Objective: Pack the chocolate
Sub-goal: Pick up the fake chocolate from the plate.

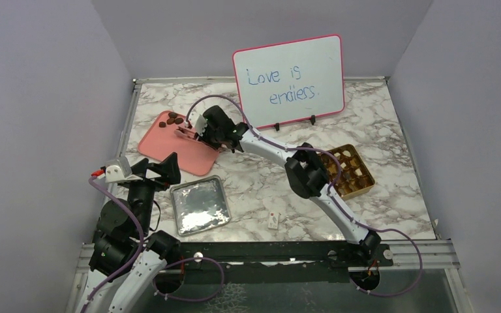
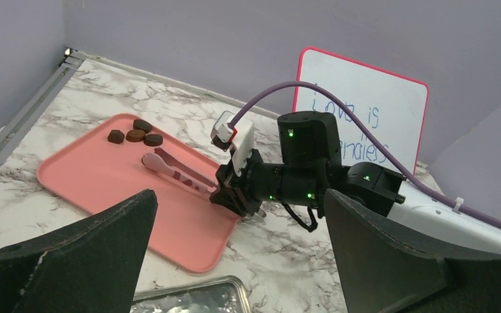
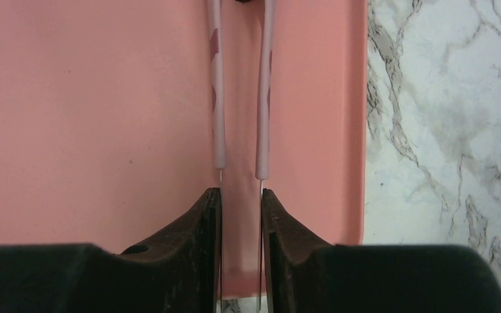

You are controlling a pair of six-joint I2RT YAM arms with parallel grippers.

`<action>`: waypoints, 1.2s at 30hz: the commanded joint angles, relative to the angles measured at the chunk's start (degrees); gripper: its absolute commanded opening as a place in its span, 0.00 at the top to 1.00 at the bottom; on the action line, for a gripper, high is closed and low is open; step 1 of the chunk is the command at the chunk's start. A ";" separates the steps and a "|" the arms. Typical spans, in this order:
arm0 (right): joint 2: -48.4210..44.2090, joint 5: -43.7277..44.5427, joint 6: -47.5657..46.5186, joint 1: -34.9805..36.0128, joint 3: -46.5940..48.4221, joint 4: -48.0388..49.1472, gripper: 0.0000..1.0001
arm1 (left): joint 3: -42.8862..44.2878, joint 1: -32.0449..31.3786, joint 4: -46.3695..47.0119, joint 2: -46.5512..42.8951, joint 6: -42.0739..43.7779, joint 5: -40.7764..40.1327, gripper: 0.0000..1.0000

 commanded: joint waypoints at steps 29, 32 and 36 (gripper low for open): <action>-34.63 2.82 19.08 2.37 -42.33 6.07 0.76 | 1.42 0.54 -0.09 1.03 1.00 2.00 0.01; -38.12 2.50 20.80 2.42 -44.92 4.73 0.76 | 1.41 0.56 -0.09 1.29 0.94 1.99 0.01; -43.33 2.00 25.94 2.37 -48.17 2.41 0.76 | 1.51 0.69 -0.09 1.70 0.88 2.39 0.01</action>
